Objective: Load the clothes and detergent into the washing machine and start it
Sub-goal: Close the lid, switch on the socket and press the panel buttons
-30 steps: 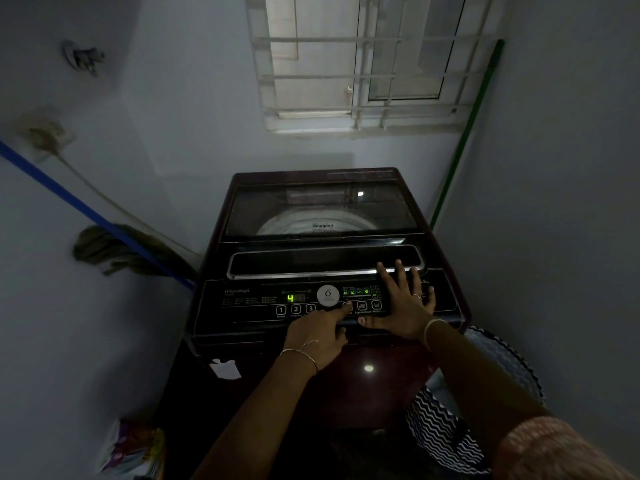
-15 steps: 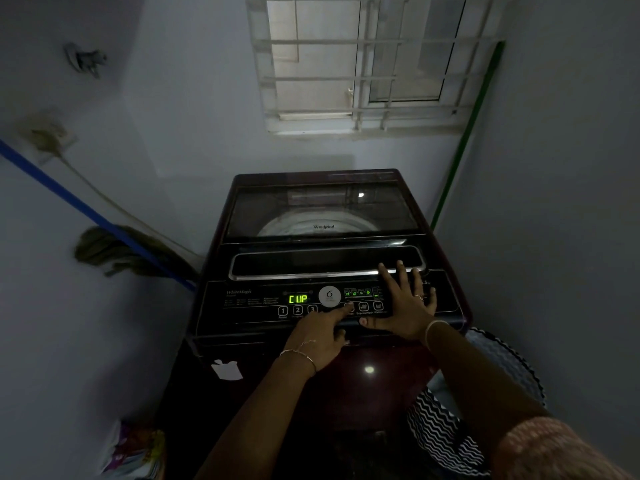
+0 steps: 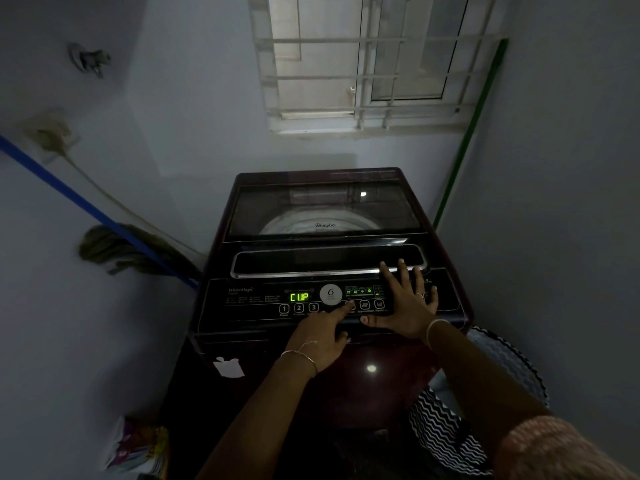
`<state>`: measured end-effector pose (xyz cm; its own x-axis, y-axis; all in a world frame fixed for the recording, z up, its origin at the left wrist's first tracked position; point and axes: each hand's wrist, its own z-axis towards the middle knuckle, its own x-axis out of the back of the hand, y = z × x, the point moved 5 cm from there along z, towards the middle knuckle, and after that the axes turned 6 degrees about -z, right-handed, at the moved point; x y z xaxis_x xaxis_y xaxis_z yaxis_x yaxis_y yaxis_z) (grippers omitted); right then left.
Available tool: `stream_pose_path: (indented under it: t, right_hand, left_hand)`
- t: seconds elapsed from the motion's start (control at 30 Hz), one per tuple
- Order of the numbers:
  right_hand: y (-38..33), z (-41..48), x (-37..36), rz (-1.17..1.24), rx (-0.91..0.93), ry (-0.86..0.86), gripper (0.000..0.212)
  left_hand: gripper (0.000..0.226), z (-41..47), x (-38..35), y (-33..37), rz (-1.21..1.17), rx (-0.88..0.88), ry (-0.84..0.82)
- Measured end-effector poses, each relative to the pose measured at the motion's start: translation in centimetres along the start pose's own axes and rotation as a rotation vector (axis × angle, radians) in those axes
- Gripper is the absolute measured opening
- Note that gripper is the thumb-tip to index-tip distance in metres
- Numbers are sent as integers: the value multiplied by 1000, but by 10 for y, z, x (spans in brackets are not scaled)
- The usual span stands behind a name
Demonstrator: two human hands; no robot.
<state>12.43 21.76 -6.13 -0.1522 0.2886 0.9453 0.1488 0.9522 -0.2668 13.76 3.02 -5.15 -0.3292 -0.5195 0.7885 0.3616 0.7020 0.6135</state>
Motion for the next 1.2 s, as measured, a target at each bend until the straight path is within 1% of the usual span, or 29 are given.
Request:
stream_pose_path:
  t: [0.5,0.73,1.2]
  right_hand:
    - [0,-1,0,4,8,7,123]
    - [-1,-2,1,8,10,3,123]
    - [0,-3,0,7,14,8,122]
  left_hand:
    - [69,-4,-2,1,33,9,10]
    - [69,-4,-3,3,142,-1,23]
    - [79,-9,-5,10,214,10,-55]
